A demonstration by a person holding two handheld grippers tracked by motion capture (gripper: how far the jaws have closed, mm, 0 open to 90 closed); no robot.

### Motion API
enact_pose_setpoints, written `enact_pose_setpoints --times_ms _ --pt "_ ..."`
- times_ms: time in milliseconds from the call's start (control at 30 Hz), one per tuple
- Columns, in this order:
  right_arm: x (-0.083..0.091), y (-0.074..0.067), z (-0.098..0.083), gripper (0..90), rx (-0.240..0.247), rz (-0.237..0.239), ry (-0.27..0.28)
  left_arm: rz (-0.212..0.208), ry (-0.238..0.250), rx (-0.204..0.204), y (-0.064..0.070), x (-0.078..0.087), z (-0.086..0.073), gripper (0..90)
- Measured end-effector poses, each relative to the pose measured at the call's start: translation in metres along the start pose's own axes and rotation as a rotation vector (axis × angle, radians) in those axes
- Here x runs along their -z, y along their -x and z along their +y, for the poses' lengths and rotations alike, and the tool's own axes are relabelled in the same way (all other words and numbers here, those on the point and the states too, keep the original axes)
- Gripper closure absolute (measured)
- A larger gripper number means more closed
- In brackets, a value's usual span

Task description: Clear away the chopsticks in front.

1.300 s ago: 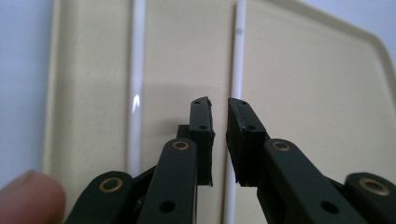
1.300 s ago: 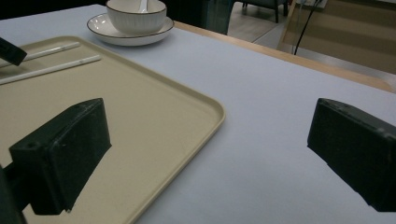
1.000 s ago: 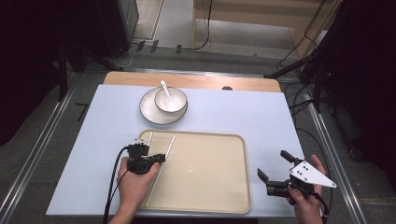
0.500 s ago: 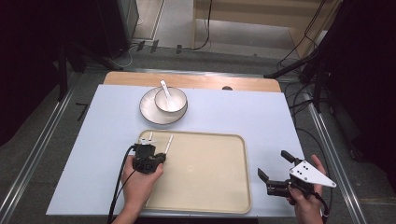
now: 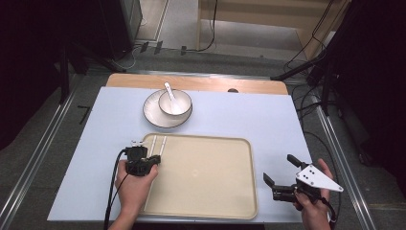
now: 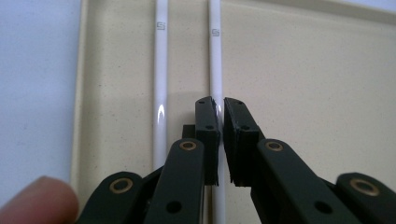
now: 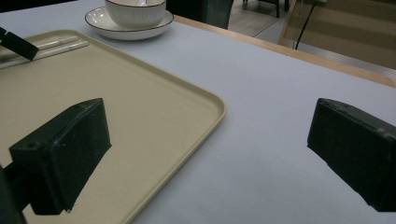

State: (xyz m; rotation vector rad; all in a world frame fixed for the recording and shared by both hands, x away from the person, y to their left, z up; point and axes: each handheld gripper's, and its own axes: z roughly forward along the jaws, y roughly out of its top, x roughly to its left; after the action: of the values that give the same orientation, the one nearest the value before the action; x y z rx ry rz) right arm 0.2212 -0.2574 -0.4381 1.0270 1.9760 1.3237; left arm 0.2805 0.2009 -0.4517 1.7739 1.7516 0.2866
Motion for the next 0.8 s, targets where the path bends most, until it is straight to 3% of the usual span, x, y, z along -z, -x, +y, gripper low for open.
enact_pose_setpoints --times_ms 200,400,533,633,800 --pt "0.0 0.0 0.0 0.0 -0.002 0.001 -0.002 -0.001 0.012 0.025 -0.002 0.0 0.0 85.1" --pt "0.0 0.0 0.0 0.0 -0.005 -0.003 0.0 -0.012 0.015 0.022 -0.004 0.001 0.0 82.7" --pt "0.0 0.001 -0.001 0.0 -0.005 -0.006 0.0 -0.057 0.037 0.02 -0.006 0.006 0.001 75.0" --pt "0.0 0.001 0.0 0.0 -0.009 -0.006 0.002 -0.095 0.02 0.014 -0.007 0.009 0.005 68.2" --pt "0.0 0.0 0.0 0.0 -0.007 -0.007 -0.001 -0.151 0.056 -0.005 -0.008 0.018 0.012 58.4"
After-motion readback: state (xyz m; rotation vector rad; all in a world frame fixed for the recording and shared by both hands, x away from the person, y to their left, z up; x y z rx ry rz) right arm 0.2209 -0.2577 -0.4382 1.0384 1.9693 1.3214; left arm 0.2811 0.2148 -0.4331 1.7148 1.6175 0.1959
